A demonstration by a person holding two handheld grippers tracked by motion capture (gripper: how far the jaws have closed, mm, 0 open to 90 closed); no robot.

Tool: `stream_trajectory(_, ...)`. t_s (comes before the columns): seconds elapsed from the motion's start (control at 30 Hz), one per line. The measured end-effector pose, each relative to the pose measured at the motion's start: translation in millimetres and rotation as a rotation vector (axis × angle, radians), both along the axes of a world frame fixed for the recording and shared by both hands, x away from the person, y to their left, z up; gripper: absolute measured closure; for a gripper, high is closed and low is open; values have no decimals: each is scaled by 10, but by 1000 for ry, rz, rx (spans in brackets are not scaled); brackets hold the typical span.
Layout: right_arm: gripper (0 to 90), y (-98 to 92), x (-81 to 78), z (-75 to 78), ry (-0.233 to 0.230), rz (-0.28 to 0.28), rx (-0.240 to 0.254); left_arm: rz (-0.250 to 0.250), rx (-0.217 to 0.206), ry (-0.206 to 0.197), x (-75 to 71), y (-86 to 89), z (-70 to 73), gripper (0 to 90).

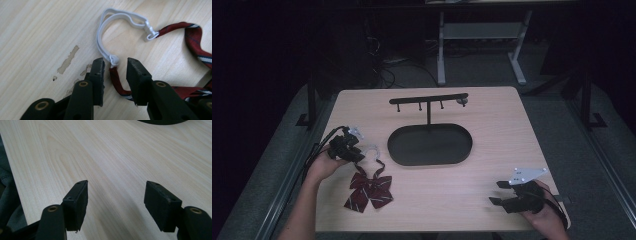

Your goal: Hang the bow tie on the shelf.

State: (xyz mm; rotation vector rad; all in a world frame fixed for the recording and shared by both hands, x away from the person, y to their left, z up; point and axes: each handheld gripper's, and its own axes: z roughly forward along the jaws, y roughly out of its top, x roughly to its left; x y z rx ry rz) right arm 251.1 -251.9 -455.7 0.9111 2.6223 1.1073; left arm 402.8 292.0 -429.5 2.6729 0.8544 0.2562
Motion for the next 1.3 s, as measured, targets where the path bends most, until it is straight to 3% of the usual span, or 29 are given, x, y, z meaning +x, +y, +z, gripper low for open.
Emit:
stream_trajectory(0.23, 353, 0, 0, 0, 0, 0, 1, -1, 26, 17, 22, -17, -51, 713)
stream_trajectory(0.37, 353, 2, -3, 3, 1, -3, 0, -9, 38, 28, 28, -10, -57, 783)
stream_trajectory(0.7, 352, 2, 1, 4, -1, -3, 2, -32, 46, 39, 11, -28, -63, 868)
stream_trajectory(0.9, 353, -2, 5, 1, -2, -4, 3, -34, 46, 37, -8, -11, -48, 876)
stream_trajectory(1.3, 353, -4, 4, 0, 1, -10, 3, -87, 20, 14, -148, -39, 74, 876)
